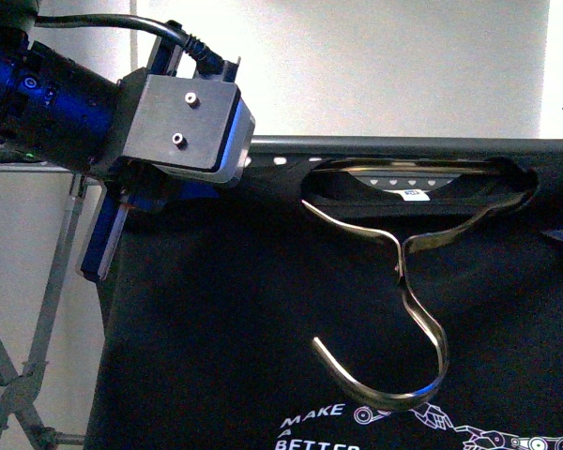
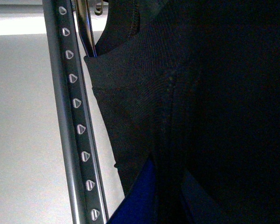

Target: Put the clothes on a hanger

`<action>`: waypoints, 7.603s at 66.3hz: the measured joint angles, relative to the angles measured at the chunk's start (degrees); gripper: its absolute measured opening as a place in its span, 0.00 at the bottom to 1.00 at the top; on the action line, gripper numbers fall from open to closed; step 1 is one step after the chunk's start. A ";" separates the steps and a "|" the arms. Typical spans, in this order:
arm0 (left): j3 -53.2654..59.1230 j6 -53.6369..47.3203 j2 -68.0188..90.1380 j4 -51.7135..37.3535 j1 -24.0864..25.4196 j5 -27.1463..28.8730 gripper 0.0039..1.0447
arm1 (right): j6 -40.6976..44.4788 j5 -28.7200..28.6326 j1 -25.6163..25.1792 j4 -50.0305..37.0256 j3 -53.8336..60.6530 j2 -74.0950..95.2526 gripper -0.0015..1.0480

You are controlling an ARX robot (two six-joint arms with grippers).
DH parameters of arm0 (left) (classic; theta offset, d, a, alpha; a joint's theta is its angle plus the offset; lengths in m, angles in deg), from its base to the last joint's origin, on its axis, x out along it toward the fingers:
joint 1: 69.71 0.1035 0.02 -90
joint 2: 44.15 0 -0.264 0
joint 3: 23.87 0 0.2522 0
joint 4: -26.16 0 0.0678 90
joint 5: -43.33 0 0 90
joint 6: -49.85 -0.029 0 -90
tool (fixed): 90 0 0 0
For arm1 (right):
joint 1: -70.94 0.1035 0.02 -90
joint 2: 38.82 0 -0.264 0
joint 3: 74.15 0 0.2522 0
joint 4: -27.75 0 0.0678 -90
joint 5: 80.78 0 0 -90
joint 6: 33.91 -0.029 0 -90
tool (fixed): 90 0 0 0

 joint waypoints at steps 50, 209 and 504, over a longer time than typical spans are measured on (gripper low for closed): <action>0.00 0.00 0.00 0.00 -0.02 0.07 0.04 | -2.01 5.97 2.40 0.00 -5.62 6.54 0.48; -0.02 0.24 -0.13 -0.37 -0.09 -0.50 0.94 | -88.28 -17.99 -12.13 47.84 -28.89 15.47 0.07; -8.46 102.16 3.19 -1.88 7.19 39.32 0.94 | -80.15 23.76 0.66 22.97 46.93 -68.32 0.02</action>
